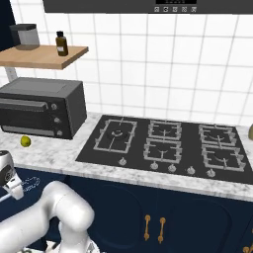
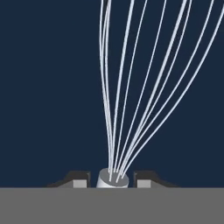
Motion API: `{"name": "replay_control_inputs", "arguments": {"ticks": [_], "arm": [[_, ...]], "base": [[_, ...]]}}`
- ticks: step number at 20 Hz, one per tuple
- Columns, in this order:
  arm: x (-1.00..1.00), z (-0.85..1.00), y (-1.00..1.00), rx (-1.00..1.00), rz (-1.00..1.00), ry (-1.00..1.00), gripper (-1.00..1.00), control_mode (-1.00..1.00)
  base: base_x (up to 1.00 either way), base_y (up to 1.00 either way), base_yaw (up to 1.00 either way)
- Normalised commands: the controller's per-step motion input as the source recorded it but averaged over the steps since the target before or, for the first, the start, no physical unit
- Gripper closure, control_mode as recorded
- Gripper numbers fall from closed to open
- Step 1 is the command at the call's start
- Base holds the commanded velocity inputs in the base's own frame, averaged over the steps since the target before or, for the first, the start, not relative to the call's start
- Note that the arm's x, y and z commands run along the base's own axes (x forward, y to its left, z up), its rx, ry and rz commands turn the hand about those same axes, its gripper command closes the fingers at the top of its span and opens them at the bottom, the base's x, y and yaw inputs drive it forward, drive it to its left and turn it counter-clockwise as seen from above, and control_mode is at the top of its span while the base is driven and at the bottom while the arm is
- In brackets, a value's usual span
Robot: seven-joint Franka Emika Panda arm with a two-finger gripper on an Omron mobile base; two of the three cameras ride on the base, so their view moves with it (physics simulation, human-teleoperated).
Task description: Pick the whisk from the drawer and place it on the counter.
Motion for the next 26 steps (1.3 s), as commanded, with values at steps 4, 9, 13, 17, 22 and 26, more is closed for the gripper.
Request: {"name": "replay_control_inputs", "arguments": {"ticks": [4,9,13,17,22,26], "arm": [[-0.82,0.78,0.0,0.0,0.0,0.01,1.0,-1.0],[-0.91,0.61,0.04,-0.01,0.0,0.04,1.0,-1.0],[-0.7,0.98,0.15,0.0,-0.12,0.0,1.0,-1.0],[-0.03,1.0,-0.03,0.0,-0.3,0.0,1.0,-1.0],[0.08,0.97,-0.27,0.0,-0.25,0.0,1.0,-1.0],[0.01,0.9,-0.5,0.0,-0.19,-0.02,1.0,-1.0]], "base": [[0.0,0.0,0.0],[0.0,0.0,0.0],[0.0,0.0,0.0],[0.0,0.0,0.0],[0.0,0.0,0.0],[0.0,0.0,0.0]]}}
